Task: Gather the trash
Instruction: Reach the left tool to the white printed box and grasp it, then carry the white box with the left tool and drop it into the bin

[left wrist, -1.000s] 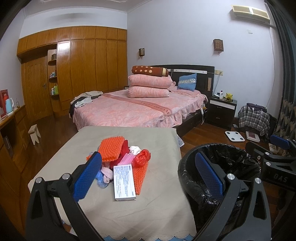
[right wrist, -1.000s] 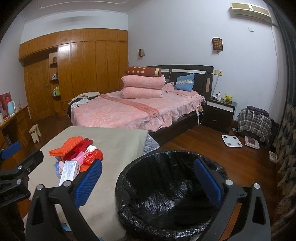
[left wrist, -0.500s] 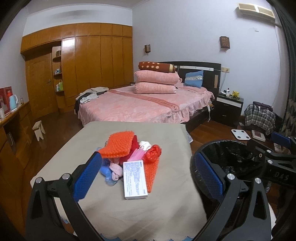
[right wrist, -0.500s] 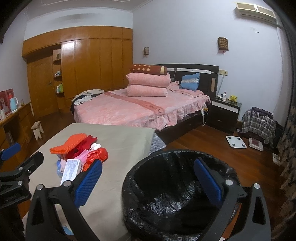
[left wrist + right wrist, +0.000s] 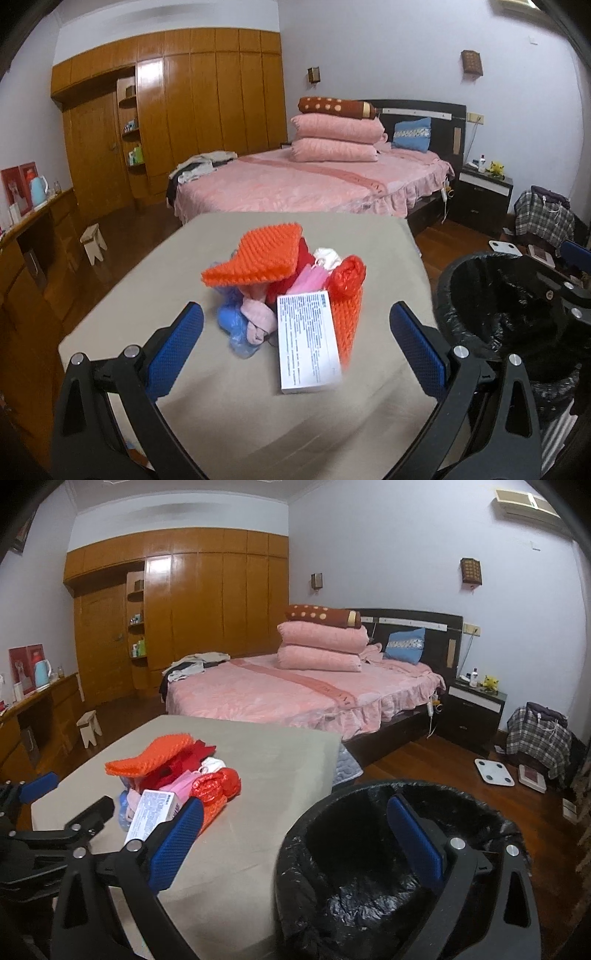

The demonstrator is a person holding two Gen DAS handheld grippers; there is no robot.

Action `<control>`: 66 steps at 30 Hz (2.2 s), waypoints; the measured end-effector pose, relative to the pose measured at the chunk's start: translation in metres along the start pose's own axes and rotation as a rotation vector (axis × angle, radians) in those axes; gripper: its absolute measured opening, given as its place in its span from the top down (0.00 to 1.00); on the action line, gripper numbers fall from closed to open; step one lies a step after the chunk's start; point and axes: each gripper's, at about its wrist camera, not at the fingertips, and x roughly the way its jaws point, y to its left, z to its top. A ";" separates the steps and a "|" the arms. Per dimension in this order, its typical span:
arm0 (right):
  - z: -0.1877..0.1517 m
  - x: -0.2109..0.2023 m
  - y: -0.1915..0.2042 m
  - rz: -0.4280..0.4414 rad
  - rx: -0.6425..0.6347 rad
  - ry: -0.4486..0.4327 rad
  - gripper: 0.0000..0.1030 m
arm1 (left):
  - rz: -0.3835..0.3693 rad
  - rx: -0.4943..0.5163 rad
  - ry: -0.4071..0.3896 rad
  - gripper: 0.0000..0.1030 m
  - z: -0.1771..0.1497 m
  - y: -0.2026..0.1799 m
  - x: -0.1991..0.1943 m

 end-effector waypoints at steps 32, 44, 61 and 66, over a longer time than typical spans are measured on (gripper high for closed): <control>-0.002 0.049 0.010 0.020 -0.013 0.060 0.06 | -0.048 -0.053 0.145 0.47 -0.027 0.004 0.071; 0.015 0.083 0.067 0.132 -0.045 0.060 0.06 | 0.047 -0.100 0.064 0.47 -0.008 0.051 0.035; -0.008 0.180 0.110 0.177 -0.072 0.284 0.59 | 0.140 -0.146 0.070 0.47 0.008 0.088 0.074; -0.006 0.174 0.103 0.224 -0.060 0.273 0.88 | 0.130 -0.136 0.067 0.47 0.009 0.087 0.068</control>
